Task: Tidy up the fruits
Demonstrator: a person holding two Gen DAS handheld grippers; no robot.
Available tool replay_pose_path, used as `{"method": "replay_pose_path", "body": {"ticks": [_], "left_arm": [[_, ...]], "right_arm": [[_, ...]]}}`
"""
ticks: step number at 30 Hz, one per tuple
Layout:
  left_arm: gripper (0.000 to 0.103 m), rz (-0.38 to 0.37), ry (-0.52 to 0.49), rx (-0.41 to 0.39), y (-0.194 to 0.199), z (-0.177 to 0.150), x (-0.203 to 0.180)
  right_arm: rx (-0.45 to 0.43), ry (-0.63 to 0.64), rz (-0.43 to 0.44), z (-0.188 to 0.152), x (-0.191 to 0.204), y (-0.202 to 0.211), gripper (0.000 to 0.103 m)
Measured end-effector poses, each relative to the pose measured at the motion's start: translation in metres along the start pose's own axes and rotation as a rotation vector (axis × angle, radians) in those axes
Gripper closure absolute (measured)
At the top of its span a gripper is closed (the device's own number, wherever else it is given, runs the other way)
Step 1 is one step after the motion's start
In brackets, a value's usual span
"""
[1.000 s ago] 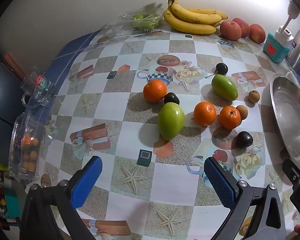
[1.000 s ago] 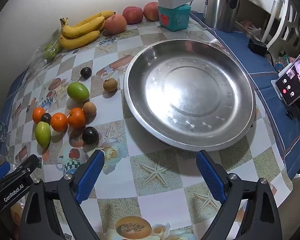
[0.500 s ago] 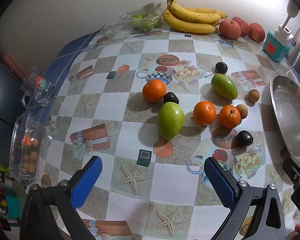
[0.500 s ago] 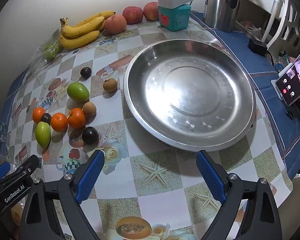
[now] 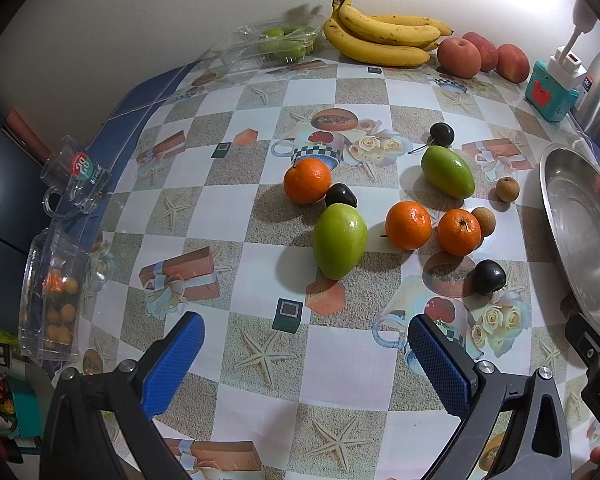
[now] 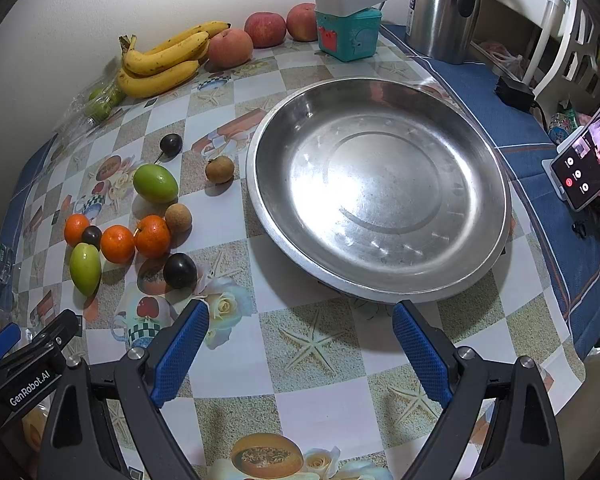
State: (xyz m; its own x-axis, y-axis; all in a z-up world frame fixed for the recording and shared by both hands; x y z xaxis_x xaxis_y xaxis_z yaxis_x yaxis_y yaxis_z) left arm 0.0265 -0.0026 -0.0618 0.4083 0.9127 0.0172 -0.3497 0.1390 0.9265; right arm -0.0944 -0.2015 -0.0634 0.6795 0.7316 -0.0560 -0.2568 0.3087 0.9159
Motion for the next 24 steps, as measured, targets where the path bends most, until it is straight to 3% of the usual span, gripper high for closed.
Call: {"method": "replay_pose_path", "body": {"ticks": [24], "left_arm": [[0.000,0.001,-0.001,0.000,-0.0001,0.0000,-0.0006]], "right_arm": [[-0.001,0.008,-0.002,-0.0004,0.0013,-0.0003,0.010]]}}
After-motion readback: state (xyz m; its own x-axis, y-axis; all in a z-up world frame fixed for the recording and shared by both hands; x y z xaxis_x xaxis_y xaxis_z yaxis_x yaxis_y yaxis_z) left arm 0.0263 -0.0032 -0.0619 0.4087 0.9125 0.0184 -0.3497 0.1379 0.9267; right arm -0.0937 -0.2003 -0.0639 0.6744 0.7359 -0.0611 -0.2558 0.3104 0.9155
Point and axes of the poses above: each gripper's, at about its wrist camera, not at the fingertips, and y roughly against the way its jaws point, x to its left, z to its top, the point moved 7 cm from there along -y, roughly the way its jaws point, and after that the axes turned 8 degrees about -z, right-handed, at the moved point
